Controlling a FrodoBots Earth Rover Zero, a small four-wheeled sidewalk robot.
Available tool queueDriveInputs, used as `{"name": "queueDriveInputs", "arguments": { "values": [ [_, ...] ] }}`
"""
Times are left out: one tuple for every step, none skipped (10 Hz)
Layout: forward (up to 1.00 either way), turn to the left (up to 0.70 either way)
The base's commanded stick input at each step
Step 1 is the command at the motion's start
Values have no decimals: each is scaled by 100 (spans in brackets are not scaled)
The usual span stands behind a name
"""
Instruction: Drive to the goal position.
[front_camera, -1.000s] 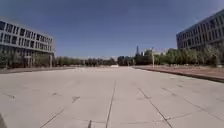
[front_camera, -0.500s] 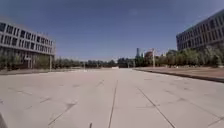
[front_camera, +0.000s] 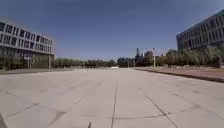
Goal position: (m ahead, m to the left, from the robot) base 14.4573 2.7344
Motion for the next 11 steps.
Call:
{"name": "queueDriveInputs", "arguments": {
  "values": [
    [70,0],
    [70,0],
    [70,0],
    [70,0],
    [70,0],
    [70,0],
    [70,0],
    [70,0],
    [70,-5],
    [70,-12],
    [70,-21]
  ]
}}
